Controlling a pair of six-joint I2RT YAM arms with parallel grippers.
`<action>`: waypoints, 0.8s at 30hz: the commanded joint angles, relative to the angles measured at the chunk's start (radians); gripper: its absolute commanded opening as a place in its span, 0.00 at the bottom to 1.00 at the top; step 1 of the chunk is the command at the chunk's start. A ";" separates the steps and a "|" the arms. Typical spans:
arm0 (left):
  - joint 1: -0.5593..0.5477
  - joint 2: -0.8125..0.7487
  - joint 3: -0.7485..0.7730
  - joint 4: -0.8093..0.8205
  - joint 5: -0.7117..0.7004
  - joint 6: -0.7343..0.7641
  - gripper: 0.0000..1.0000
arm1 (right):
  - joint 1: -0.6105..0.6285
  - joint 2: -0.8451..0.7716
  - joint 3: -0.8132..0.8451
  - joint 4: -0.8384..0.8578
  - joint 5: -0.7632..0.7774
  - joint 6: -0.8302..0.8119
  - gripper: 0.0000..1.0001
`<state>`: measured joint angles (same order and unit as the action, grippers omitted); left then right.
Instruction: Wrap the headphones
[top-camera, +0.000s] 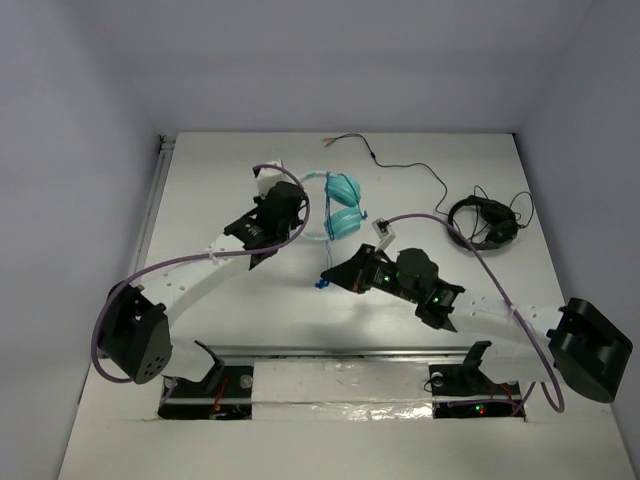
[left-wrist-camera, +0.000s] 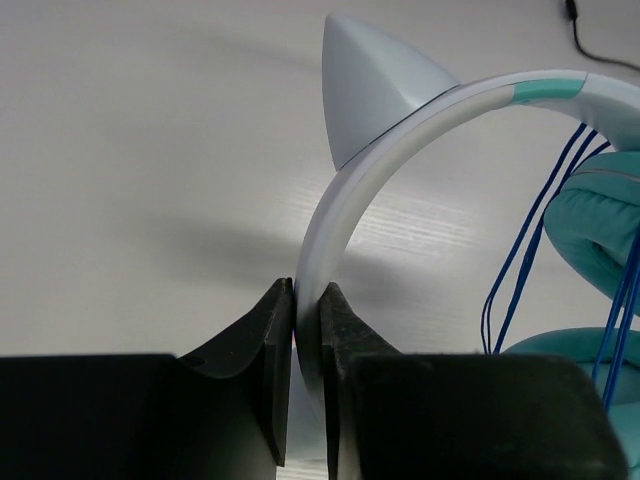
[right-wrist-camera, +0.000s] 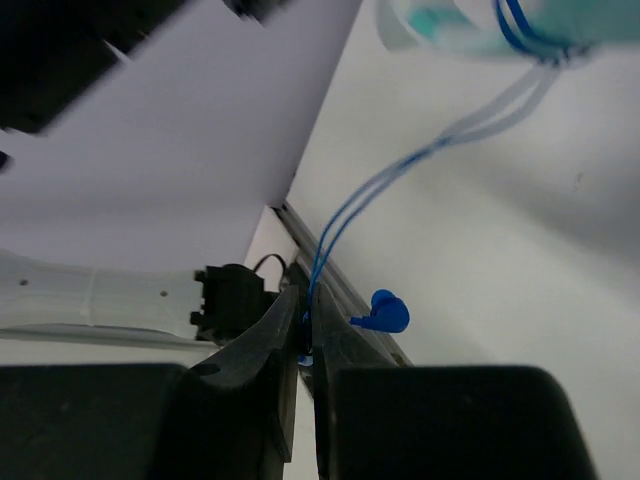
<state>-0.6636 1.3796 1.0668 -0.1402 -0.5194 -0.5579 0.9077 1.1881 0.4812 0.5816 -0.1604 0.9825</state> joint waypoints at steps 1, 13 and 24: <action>-0.037 -0.030 -0.050 0.134 -0.027 -0.068 0.00 | 0.011 -0.004 0.074 0.116 0.028 0.053 0.00; -0.156 -0.031 -0.228 0.156 -0.024 -0.169 0.00 | 0.011 0.087 0.218 0.081 0.318 0.044 0.00; -0.183 -0.065 -0.281 0.157 0.032 -0.215 0.00 | 0.011 0.105 0.226 0.020 0.607 0.082 0.01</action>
<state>-0.8268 1.3624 0.7914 -0.0399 -0.5133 -0.7391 0.9115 1.2953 0.6464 0.5308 0.3080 1.0405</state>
